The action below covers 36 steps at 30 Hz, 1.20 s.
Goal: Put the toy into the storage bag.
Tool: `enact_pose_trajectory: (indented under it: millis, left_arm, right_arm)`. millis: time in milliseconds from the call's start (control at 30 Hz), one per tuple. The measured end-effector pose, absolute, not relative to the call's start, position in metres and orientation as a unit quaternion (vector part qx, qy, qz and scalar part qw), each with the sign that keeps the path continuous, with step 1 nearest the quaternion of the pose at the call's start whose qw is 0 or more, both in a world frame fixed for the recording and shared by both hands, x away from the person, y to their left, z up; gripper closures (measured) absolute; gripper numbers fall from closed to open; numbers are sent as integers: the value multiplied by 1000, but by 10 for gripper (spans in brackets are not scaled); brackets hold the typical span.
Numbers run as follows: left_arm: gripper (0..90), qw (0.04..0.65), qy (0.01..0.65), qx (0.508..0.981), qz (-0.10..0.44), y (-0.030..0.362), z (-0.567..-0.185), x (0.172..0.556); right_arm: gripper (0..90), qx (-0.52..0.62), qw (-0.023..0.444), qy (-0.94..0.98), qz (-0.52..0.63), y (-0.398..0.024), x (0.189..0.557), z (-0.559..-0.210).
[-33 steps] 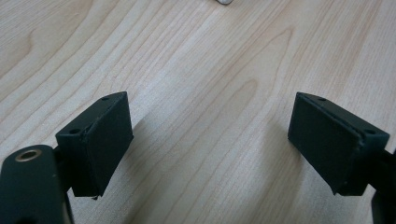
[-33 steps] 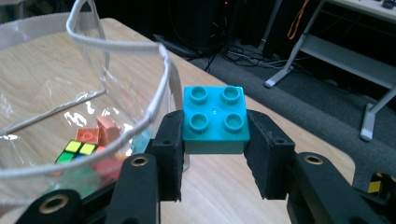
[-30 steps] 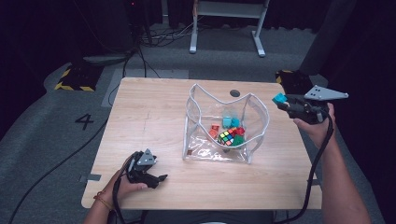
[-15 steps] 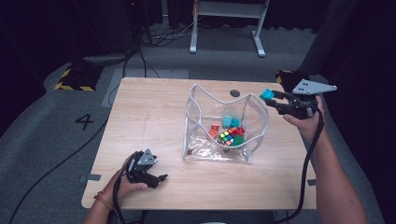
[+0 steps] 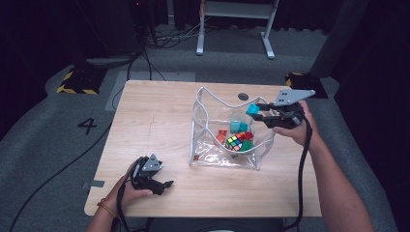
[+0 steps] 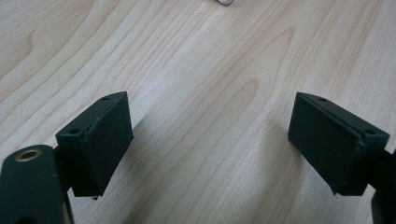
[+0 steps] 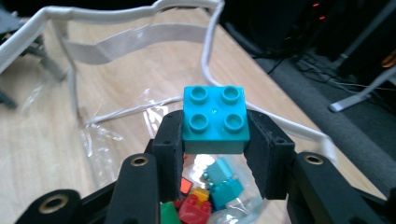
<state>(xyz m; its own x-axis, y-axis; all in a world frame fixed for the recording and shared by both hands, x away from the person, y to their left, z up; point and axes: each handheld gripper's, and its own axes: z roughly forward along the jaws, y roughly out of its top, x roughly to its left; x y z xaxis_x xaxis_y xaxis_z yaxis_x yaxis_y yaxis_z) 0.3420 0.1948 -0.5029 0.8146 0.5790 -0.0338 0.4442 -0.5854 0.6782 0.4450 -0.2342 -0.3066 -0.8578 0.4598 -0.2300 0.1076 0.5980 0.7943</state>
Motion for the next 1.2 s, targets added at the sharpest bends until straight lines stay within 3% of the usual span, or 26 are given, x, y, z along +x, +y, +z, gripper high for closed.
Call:
enact_pose_trajectory:
  millis: [767, 1200]
  left_arm:
    - [139, 352, 289, 885, 96, 195, -503, 342]
    - [139, 352, 289, 885, 96, 195, -503, 342]
  right_arm:
    - [596, 96, 154, 965, 191, -160, 484, -329]
    - [596, 133, 140, 973, 124, -188, 493, -334]
